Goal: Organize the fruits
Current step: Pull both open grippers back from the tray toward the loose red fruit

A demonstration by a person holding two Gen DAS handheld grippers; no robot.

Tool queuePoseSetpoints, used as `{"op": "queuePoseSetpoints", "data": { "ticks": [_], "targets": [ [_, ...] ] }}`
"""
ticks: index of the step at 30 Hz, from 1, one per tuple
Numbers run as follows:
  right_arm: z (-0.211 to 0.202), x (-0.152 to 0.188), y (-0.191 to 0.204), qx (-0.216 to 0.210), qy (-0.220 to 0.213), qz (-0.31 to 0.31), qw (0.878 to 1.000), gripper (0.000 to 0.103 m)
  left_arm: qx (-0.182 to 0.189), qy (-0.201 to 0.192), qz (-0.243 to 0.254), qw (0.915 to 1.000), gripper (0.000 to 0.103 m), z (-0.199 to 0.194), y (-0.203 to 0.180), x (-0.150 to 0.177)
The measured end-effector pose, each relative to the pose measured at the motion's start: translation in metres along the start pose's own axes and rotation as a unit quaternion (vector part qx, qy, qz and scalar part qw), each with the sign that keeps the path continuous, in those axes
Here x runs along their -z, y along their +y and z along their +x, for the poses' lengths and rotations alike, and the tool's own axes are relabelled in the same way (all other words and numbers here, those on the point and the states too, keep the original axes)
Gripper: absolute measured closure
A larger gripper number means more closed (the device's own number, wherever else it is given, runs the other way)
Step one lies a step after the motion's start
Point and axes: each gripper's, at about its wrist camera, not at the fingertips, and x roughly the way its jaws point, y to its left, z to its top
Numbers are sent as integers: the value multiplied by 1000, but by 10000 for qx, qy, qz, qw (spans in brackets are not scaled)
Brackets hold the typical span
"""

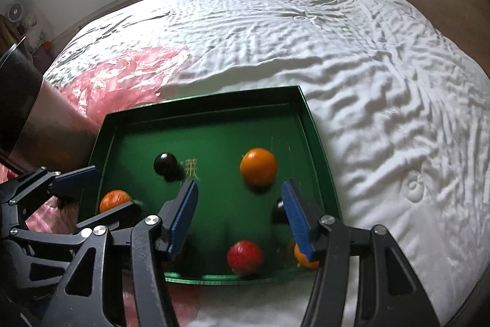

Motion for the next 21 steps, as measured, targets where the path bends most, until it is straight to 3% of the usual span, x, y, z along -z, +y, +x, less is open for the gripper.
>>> {"op": "queuePoseSetpoints", "data": {
  "ticks": [14,21],
  "targets": [
    [-39,47,41,104,124,-278,9995,0,197,36,431,9989,30,-42,-7,64],
    [-53,73,77,17,199,-307,9993,0,92,158,422,9989,30,-75,16,110]
  ]
}}
